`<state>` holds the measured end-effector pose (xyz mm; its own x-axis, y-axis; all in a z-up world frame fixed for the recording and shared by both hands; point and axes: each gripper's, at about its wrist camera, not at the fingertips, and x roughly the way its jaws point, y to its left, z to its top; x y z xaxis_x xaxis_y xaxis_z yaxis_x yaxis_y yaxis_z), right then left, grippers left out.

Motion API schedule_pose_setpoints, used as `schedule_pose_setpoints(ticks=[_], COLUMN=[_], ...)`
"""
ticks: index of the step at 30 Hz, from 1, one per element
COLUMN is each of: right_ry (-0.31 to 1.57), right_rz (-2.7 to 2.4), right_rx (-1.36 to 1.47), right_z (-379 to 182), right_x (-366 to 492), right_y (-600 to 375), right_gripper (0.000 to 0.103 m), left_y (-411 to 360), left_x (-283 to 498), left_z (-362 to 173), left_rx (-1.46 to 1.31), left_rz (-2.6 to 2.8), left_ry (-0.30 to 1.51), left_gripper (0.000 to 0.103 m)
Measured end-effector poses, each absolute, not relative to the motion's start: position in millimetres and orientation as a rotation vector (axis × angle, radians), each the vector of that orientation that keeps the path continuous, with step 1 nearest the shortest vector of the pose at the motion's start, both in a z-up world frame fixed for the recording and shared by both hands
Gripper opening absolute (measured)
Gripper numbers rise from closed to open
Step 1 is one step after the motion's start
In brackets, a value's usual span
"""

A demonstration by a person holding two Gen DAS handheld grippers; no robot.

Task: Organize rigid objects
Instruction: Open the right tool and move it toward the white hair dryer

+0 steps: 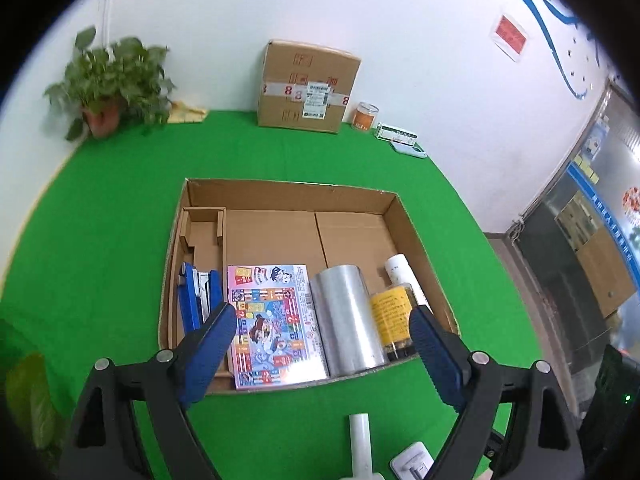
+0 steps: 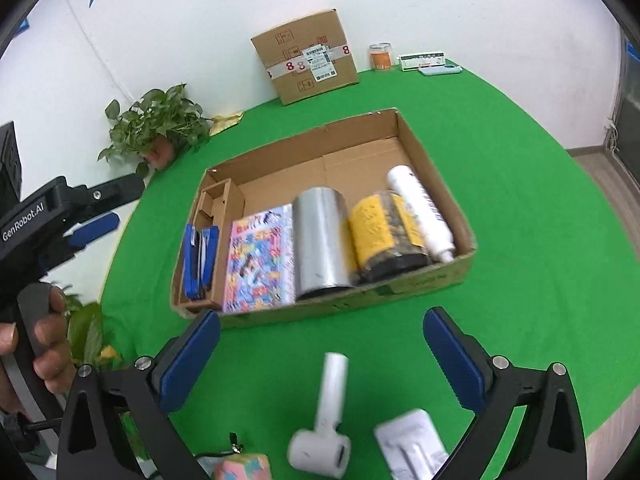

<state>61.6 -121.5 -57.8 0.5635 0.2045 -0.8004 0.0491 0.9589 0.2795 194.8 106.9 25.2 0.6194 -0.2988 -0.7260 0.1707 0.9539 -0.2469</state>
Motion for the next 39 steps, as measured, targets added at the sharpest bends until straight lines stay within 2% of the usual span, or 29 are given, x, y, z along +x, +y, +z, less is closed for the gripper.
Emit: schedule_pose_setpoints(ticks=[2,4,5,6,8,10,11,12,20,23,28,32,39], right_ry=[0.973,0.963,0.968,0.974,0.988,1.01,1.02,1.03,1.089,1.083,1.113,1.179,1.264], right_rz=[0.098,0.1,0.101,0.106,0.104,0.102,0.105,0.103,0.113,0.134,0.161,0.156,0.195], right_rx=[0.283,0.278,0.272,0.27,0.282,0.294,0.293,0.279,0.231,0.209,0.121,0.103,0.037], right_z=[-52.9,-47.2,-45.7,-44.6,-45.6,-49.0,-51.0,-53.4,-79.7,-91.4,-130.1,-154.3,-167.2], right_x=[46.7,28.6,20.7,10.8,-4.9,-15.7,-21.0,-25.4,-45.3,-56.6,-69.0,-74.2,-61.8], right_y=[-135.3,-150.0,-156.4,-164.1,-177.3,-185.6,-188.5,-189.7,-181.1,-170.0,-162.4,-171.8,-147.6], right_gripper=[0.102,0.102,0.102,0.102,0.102,0.102,0.102,0.102,0.102,0.102,0.102,0.102,0.101], left_y=[95.4,84.2,78.3,71.5,60.2,49.3,46.8,44.9,64.1,81.8,114.1,143.8,171.5], left_x=[179.7,166.7,162.4,157.3,146.6,136.7,131.6,127.1,81.1,62.9,24.0,-2.2,3.2], left_z=[29.5,31.1,30.8,30.0,29.9,29.4,28.6,29.0,18.3,10.6,-15.7,-48.3,-85.7], left_rx=[-0.157,-0.177,-0.178,-0.174,-0.192,-0.187,-0.191,-0.201,-0.213,-0.194,-0.156,-0.231,-0.329], left_rz=[-0.244,-0.276,-0.297,-0.3,-0.305,-0.275,-0.263,-0.259,-0.171,-0.141,-0.09,-0.038,-0.072], left_ry=[0.845,0.845,0.866,0.886,0.875,0.889,0.895,0.889,0.926,0.991,1.096,1.192,1.257], left_gripper=[0.085,0.051,0.025,0.023,0.027,0.055,0.082,0.087,0.087,0.087,0.087,0.087,0.087])
